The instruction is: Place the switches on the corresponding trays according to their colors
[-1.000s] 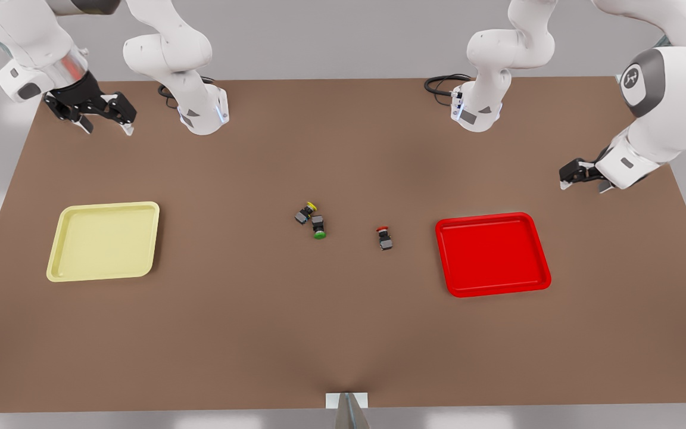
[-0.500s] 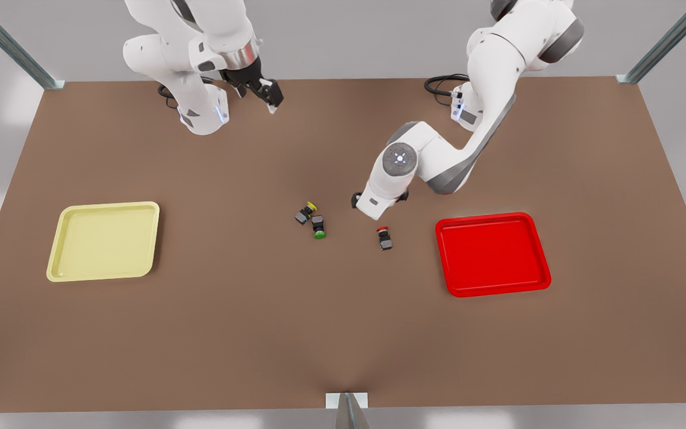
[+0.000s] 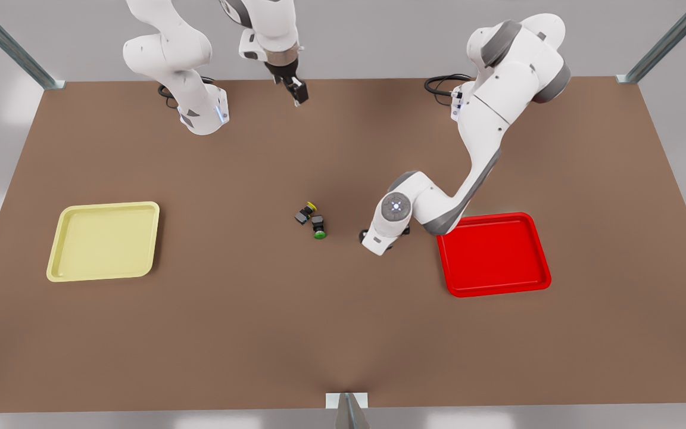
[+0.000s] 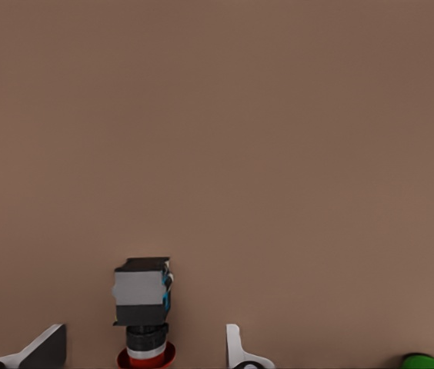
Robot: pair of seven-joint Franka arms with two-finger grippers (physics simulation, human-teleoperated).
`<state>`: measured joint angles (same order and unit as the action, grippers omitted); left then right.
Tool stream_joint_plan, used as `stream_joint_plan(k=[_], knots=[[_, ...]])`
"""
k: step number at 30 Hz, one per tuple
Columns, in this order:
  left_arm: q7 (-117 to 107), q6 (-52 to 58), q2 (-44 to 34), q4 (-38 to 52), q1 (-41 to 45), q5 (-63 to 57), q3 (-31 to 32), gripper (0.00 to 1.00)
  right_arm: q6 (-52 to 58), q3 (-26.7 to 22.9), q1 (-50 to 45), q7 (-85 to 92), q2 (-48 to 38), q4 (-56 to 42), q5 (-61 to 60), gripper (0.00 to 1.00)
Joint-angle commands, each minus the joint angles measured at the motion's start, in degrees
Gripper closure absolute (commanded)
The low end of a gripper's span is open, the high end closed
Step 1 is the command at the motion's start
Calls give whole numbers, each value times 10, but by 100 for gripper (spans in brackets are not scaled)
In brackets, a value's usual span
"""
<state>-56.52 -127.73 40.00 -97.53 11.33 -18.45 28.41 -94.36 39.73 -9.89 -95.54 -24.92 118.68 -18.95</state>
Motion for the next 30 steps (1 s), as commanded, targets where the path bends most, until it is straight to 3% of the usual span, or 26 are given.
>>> stream_joint_plan(k=[1, 11, 15, 20, 22, 30], knots=[[0, -15, 0, -8, 0, 1, -4, 0, 0, 0, 0, 0, 0, 2, -5, 0], [11, -65, 25, -27, 0, 8, -13, 0, -165, -15, 88, 230, 67, 125, 26, 0], [22, -66, 29, -38, 0, 8, -20, 5, -234, -16, 111, 220, 176, 98, 54, 0], [20, -81, 24, -59, 0, 9, -21, 7, -237, -17, 142, 202, 246, 55, 83, 0], [20, -81, 24, -59, 0, 9, -21, 12, -239, -14, 134, 134, 323, 2, 167, 0], [17, -82, 19, -56, 0, 9, -25, 18, -360, -12, 100, 94, 414, 16, 272, 0]])
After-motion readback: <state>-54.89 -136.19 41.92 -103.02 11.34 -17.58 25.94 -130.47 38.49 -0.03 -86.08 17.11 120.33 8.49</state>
